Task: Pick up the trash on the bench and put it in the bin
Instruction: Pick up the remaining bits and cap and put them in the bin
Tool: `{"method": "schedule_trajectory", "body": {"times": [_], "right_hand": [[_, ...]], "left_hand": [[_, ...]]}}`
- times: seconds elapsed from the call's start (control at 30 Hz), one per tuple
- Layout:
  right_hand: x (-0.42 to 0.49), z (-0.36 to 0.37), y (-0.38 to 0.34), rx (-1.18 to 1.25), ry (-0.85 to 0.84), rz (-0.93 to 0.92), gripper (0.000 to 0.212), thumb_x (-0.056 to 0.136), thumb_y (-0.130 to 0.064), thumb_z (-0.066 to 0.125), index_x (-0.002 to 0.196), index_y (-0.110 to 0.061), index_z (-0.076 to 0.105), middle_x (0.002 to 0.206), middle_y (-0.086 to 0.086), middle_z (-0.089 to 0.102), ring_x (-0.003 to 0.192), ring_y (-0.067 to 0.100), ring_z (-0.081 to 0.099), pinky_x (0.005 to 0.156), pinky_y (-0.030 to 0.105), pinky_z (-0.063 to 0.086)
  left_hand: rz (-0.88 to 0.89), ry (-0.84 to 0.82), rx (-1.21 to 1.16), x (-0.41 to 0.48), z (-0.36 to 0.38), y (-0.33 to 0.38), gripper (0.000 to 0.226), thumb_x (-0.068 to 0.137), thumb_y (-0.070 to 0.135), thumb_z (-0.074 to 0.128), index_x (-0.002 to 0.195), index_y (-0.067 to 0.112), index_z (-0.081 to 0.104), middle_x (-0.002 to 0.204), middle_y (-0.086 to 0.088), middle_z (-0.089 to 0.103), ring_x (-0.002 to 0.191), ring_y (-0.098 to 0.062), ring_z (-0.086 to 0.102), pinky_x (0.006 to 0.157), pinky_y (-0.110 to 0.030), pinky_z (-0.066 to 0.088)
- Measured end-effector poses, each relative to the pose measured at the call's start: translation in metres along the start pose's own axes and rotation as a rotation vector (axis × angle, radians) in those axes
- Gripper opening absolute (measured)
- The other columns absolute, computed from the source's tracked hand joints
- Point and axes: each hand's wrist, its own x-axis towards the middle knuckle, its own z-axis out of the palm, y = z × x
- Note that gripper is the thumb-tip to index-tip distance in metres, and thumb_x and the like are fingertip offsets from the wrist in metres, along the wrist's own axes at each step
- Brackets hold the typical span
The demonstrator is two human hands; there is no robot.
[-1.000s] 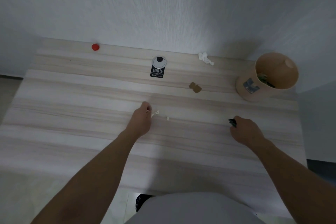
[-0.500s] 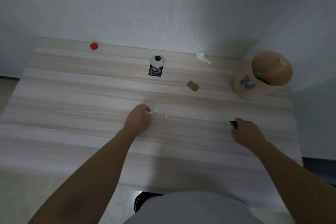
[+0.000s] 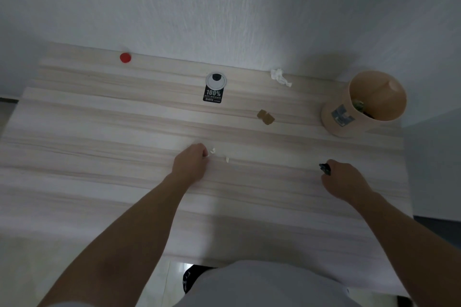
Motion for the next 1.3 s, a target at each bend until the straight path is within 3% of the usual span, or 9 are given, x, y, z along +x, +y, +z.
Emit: {"method": "schedule_trajectory", "body": {"times": [0.2,0.37,0.5,0.67,0.87,0.97,1.13,1.3], "right_hand": [[0.005,-0.006,-0.004,0.013,0.013,-0.016,0.008,0.09,-0.019,0.048,0.086,-0.012,0.047,0.073,0.007,0.053,0.065,0.022,0.052,0.056,0.032,0.039],[0.005,-0.007,-0.003,0.016,0.007,-0.016,0.009,0.091,-0.019,0.047,0.085,-0.013,0.046,0.074,0.007,0.054,0.065,0.021,0.052,0.056,0.033,0.038],[0.005,-0.004,-0.007,0.03,0.011,-0.027,0.008,0.091,-0.019,0.047,0.086,-0.012,0.046,0.073,0.008,0.054,0.065,0.022,0.053,0.057,0.033,0.04],[0.001,0.001,-0.014,0.055,0.018,-0.045,0.01,0.091,-0.021,0.048,0.089,-0.011,0.047,0.072,0.007,0.052,0.065,0.024,0.052,0.056,0.033,0.038],[-0.005,0.004,-0.019,0.053,0.04,-0.054,0.01,0.092,-0.021,0.046,0.089,-0.012,0.047,0.07,0.004,0.05,0.062,0.019,0.048,0.052,0.031,0.032],[-0.006,0.005,-0.02,0.049,0.059,-0.043,0.011,0.093,-0.021,0.045,0.087,-0.013,0.046,0.07,0.005,0.052,0.062,0.02,0.05,0.052,0.03,0.033],[-0.005,0.005,-0.022,0.052,0.055,-0.054,0.011,0.093,-0.022,0.045,0.087,-0.013,0.046,0.07,0.006,0.053,0.062,0.02,0.051,0.052,0.03,0.034],[-0.003,0.007,-0.025,0.063,0.052,-0.063,0.011,0.092,-0.022,0.045,0.088,-0.012,0.048,0.07,0.006,0.053,0.061,0.021,0.051,0.051,0.03,0.034]], "left_hand": [[-0.02,-0.041,0.045,0.004,-0.002,0.004,0.009,0.093,0.025,0.048,0.088,0.019,0.051,0.099,-0.008,0.06,0.093,-0.031,0.057,0.079,-0.036,0.043],[-0.013,-0.064,-0.14,-0.001,-0.009,0.003,0.013,0.098,0.018,0.037,0.089,0.01,0.042,0.089,-0.016,0.056,0.082,-0.033,0.054,0.068,-0.036,0.038],[-0.038,-0.047,-0.242,-0.008,-0.015,0.005,0.014,0.098,0.014,0.033,0.087,0.008,0.039,0.075,-0.008,0.049,0.069,-0.025,0.046,0.058,-0.033,0.032],[0.008,-0.018,-0.27,-0.014,-0.013,0.003,0.009,0.094,0.008,0.038,0.085,0.012,0.039,0.072,-0.006,0.049,0.064,-0.021,0.042,0.055,-0.033,0.032],[0.048,0.009,-0.293,-0.013,-0.008,0.003,0.022,0.099,0.012,0.032,0.109,0.012,0.052,0.089,-0.009,0.057,0.077,-0.022,0.051,0.067,-0.03,0.035],[0.053,0.041,-0.288,-0.011,-0.008,0.005,0.025,0.098,0.011,0.034,0.109,0.012,0.056,0.101,-0.006,0.058,0.087,-0.019,0.05,0.075,-0.026,0.033],[0.049,-0.021,-0.157,-0.005,-0.006,0.008,0.025,0.09,0.017,0.054,0.115,0.013,0.051,0.103,-0.012,0.06,0.093,-0.029,0.056,0.075,-0.029,0.035],[-0.003,-0.006,-0.16,0.006,-0.004,0.017,0.028,0.086,0.022,0.058,0.112,0.015,0.05,0.11,-0.007,0.058,0.098,-0.028,0.056,0.079,-0.032,0.039]]}}
